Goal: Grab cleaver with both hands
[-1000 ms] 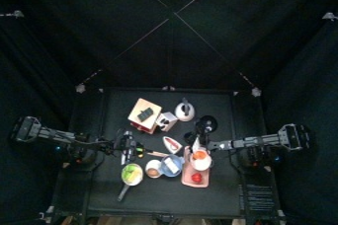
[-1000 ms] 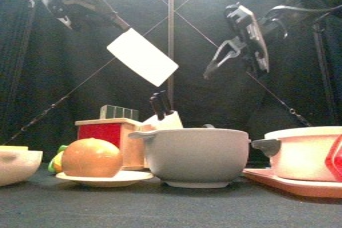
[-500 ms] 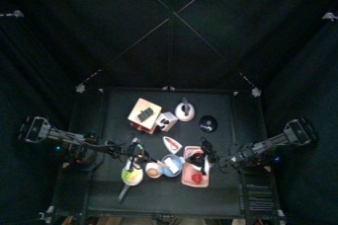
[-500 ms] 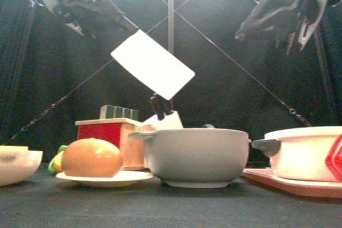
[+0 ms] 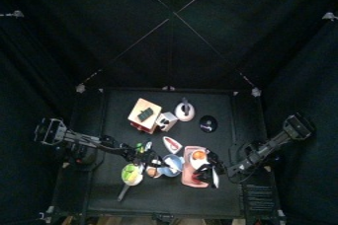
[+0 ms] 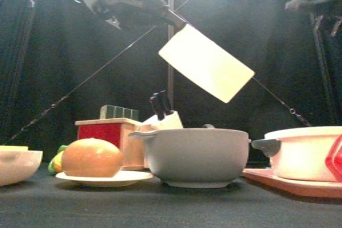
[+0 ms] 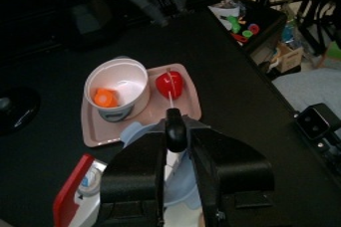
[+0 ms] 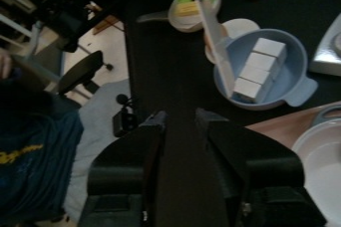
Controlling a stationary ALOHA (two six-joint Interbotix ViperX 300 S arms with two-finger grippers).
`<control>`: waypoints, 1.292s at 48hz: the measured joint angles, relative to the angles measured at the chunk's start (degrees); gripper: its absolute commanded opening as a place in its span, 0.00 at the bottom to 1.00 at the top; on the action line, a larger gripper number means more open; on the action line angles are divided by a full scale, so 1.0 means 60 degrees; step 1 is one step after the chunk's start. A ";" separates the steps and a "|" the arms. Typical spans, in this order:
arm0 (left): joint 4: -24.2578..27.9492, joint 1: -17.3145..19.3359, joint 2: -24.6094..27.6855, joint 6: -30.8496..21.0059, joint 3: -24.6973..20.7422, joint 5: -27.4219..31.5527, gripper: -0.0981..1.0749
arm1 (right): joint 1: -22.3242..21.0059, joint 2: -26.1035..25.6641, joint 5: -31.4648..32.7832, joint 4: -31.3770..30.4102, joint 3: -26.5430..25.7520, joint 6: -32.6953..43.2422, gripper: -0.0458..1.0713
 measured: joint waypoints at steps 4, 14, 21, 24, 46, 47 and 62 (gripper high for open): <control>-0.0322 0.0029 0.0176 -0.0015 -0.0249 -0.0088 0.55 | 0.0000 0.0044 0.0293 -0.0117 0.0103 0.0000 0.77; -0.1538 0.0234 0.0527 0.0059 -0.0527 -0.0762 0.55 | 0.0000 0.0176 0.0542 -0.0352 0.0205 0.0000 0.77; -0.2197 0.0557 0.0747 0.0542 -0.0527 -0.1523 0.55 | -0.0044 0.0381 0.0557 -0.0381 0.0205 0.0015 0.77; -0.2432 0.0645 0.0835 0.0820 -0.0527 -0.1831 0.55 | -0.0059 0.0527 0.0557 -0.0366 0.0205 0.0000 0.77; -0.5508 0.0732 0.1172 0.3911 -0.0103 -0.3574 0.55 | -0.0015 0.0747 0.0615 0.0469 0.0176 0.0000 0.77; -0.5728 0.0747 0.1172 0.4087 -0.0029 -0.3721 0.55 | 0.0015 0.0718 0.0630 0.0659 0.0161 0.0000 0.77; -0.7617 0.0688 0.1304 0.5889 0.0615 -0.4600 0.55 | 0.1143 -0.0234 0.2842 0.2153 0.0103 -0.0483 0.77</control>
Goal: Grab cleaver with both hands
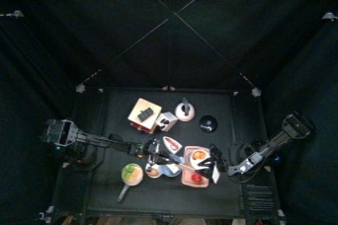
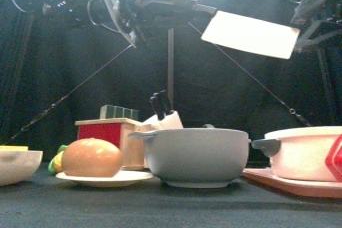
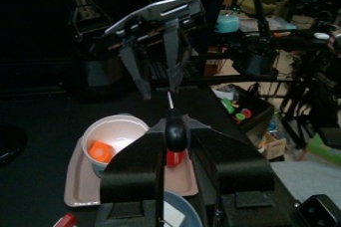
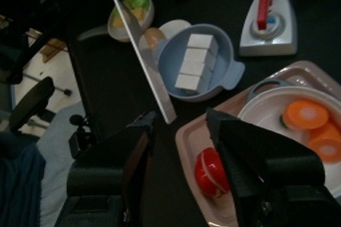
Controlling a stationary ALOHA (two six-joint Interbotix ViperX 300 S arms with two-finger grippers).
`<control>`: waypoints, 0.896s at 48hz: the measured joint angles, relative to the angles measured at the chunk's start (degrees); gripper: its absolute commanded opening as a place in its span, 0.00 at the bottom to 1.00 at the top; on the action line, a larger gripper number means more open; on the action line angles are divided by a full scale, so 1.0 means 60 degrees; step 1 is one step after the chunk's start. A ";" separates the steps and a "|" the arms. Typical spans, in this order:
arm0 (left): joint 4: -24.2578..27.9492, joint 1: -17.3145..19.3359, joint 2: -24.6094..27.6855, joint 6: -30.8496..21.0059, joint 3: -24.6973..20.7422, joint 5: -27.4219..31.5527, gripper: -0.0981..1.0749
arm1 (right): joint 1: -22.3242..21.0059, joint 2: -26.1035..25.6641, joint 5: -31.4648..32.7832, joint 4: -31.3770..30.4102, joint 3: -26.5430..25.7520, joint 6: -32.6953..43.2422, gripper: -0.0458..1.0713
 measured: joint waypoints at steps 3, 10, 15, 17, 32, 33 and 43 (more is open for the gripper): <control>-0.0190 0.0000 0.0000 0.0146 0.0044 -0.0015 0.55 | 0.0161 -0.0088 0.0527 0.0425 -0.0176 -0.0337 0.77; -0.0542 0.0000 0.0059 0.0366 0.0103 -0.0015 0.55 | 0.0205 -0.0015 0.1743 0.2534 -0.0850 -0.1494 0.77; -0.0586 0.0000 0.0176 0.0469 0.0103 -0.0015 0.55 | 0.0190 0.0249 0.2974 0.4482 -0.1582 -0.2856 0.77; -0.0586 0.0000 0.0220 0.0469 0.0103 -0.0015 0.55 | 0.0190 0.0366 0.3501 0.5127 -0.1860 -0.3311 0.77; -0.0586 0.0000 0.0454 0.0483 0.0000 -0.0015 0.55 | -0.0732 0.1172 0.6899 0.9082 -0.3149 -0.4673 0.77; -0.0586 -0.0015 0.0454 0.0483 0.0000 -0.0015 0.55 | -0.0806 0.1201 0.6973 0.9272 -0.3179 -0.4717 0.77; -0.0601 0.0015 0.0630 0.0615 -0.0103 -0.0249 0.55 | -0.0937 0.1304 0.6533 0.9302 -0.3252 -0.5713 0.76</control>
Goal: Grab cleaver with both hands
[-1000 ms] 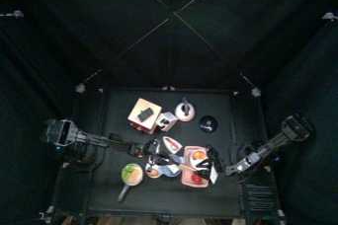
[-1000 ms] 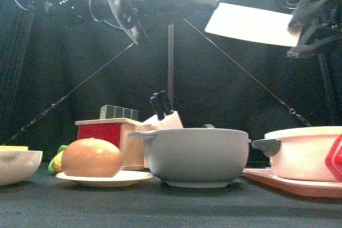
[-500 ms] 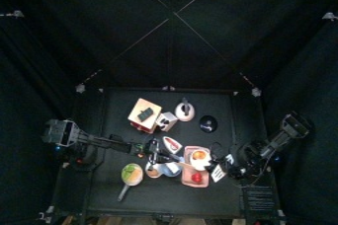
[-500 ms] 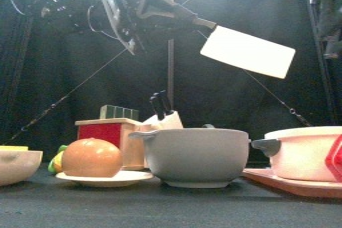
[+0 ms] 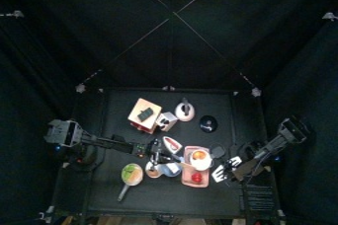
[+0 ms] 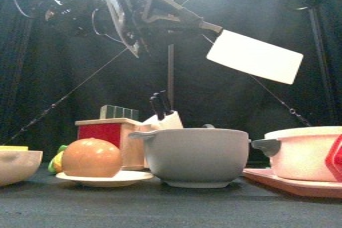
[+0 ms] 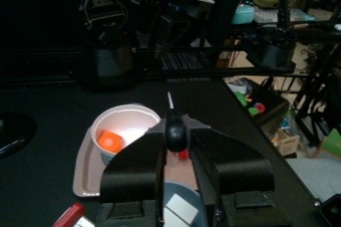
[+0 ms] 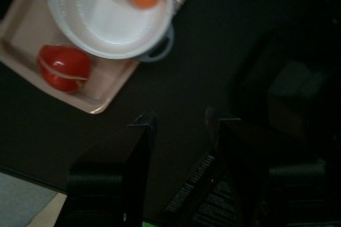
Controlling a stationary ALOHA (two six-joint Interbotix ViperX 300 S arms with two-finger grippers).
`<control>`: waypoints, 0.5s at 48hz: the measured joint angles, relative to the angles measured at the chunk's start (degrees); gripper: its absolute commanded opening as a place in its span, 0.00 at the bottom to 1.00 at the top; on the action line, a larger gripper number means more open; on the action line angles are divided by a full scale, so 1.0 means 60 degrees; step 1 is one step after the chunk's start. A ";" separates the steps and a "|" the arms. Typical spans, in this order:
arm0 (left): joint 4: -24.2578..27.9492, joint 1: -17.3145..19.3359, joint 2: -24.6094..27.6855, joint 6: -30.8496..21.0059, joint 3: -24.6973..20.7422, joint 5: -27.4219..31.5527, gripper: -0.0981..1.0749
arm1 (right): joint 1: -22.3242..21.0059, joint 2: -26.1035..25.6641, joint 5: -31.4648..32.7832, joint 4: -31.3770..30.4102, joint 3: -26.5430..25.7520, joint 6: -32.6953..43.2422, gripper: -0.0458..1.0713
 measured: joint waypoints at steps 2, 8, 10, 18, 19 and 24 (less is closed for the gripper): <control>0.0015 0.0000 0.0059 0.0088 0.0000 -0.0103 0.56 | 0.0059 0.0000 -0.0308 -0.0278 0.0000 -0.0176 0.76; 0.0015 0.0015 0.0264 0.0278 0.0000 -0.0513 0.56 | 0.0337 -0.0132 -0.1494 -0.1362 0.0190 -0.0498 0.76; 0.0015 0.0015 0.0322 0.0322 0.0000 -0.0630 0.56 | 0.0469 -0.0249 -0.1875 -0.1714 0.0308 -0.0542 0.76; 0.0015 0.0015 0.0513 0.0571 -0.0015 -0.0894 0.56 | 0.0967 -0.0894 -0.3457 -0.3398 0.1143 -0.0469 0.76; 0.0015 0.0015 0.0527 0.0586 -0.0015 -0.0923 0.56 | 0.0967 -0.0952 -0.3721 -0.3618 0.1260 -0.0425 0.76; 0.0015 0.0015 0.0630 0.0718 -0.0073 -0.1025 0.56 | 0.0894 -0.1084 -0.4878 -0.4292 0.1743 -0.0410 0.76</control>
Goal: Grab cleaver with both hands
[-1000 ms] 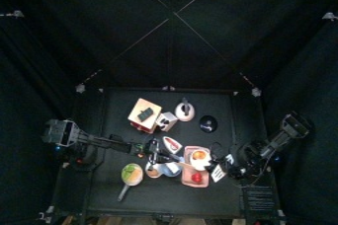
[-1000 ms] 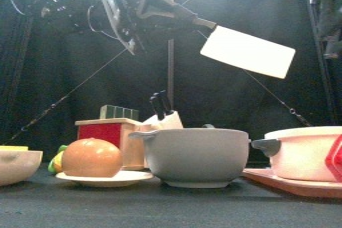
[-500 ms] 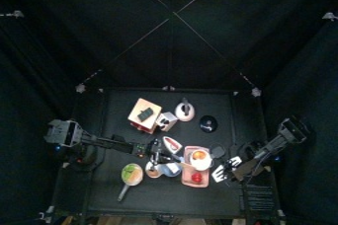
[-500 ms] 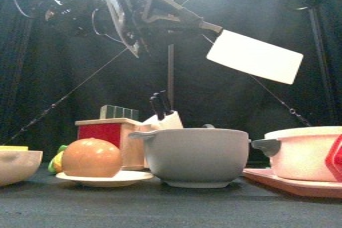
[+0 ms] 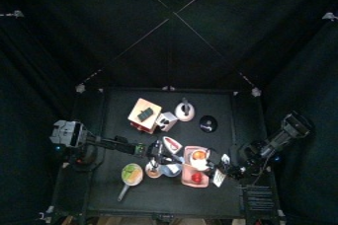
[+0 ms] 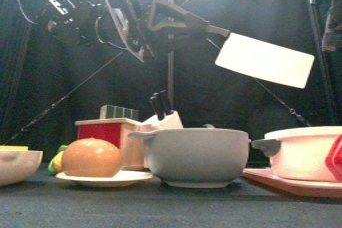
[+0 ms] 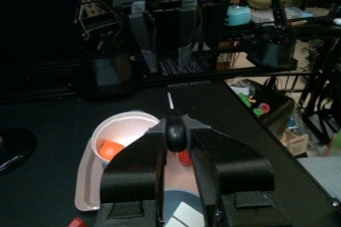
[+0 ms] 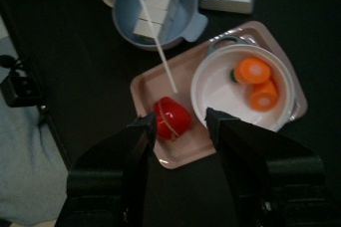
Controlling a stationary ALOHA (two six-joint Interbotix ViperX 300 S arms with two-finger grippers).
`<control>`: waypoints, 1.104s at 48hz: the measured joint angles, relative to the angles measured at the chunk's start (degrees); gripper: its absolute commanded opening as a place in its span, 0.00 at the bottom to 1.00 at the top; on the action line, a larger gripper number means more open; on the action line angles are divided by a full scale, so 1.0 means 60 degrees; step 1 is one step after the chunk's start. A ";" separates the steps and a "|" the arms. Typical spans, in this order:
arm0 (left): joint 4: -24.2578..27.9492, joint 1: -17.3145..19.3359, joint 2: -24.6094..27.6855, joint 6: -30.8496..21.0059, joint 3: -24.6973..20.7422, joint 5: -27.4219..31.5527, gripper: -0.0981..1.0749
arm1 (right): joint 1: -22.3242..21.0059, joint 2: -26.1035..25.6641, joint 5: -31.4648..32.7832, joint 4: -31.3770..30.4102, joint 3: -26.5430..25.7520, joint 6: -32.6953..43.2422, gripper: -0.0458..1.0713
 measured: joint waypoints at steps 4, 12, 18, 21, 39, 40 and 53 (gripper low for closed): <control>0.0000 0.0000 0.0059 0.0088 -0.0029 -0.0146 0.56 | -0.0190 -0.0015 -0.0864 -0.0264 0.0264 -0.0044 0.76; -0.0015 -0.0029 0.0132 0.0088 -0.0088 -0.0439 0.56 | -0.0732 0.0029 -0.1655 -0.0469 0.0542 -0.0073 0.76; 0.0000 -0.0073 0.0220 0.0073 -0.0146 -0.0469 0.56 | -0.0952 0.0044 -0.1729 -0.0703 0.0601 -0.0073 0.76; -0.0015 -0.0103 0.0234 0.0088 -0.0161 -0.0469 0.56 | -0.0996 0.0044 -0.1772 -0.0864 0.0630 -0.0088 0.76; -0.0132 -0.0132 0.0454 0.0088 -0.0439 -0.0498 0.55 | -0.1274 0.0308 -0.2373 -0.1025 0.0850 -0.0073 0.57; -0.0132 -0.0117 0.0469 0.0088 -0.0454 -0.0498 0.55 | -0.1274 0.0322 -0.2373 -0.1025 0.0850 -0.0073 0.55; -0.0161 -0.0103 0.0601 0.0088 -0.0483 -0.0498 0.55 | -0.1245 0.0293 -0.2461 -0.0630 0.0850 -0.0088 0.33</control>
